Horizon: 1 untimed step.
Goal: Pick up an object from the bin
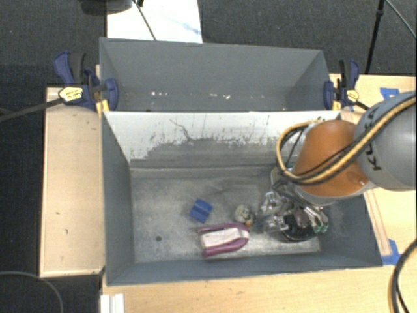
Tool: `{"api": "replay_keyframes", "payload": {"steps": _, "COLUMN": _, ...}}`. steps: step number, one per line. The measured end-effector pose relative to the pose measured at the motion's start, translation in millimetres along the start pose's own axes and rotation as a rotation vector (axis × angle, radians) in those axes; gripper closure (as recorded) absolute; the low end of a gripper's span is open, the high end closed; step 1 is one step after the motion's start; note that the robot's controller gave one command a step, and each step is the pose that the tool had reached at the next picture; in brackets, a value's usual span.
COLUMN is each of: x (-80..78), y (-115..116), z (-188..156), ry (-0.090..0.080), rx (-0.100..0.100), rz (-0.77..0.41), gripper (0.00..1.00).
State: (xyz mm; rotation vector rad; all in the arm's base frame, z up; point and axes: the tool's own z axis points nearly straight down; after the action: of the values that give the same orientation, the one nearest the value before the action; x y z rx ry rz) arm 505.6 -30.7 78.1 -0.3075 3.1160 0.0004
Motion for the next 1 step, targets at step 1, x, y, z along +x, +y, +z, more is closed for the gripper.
{"api": "replay_keyframes", "payload": {"steps": 1, "x": -0.6, "y": -4.3, "z": -21.3, "ry": 0.006, "rx": 0.000, "rz": -0.004, "gripper": 1.00}}
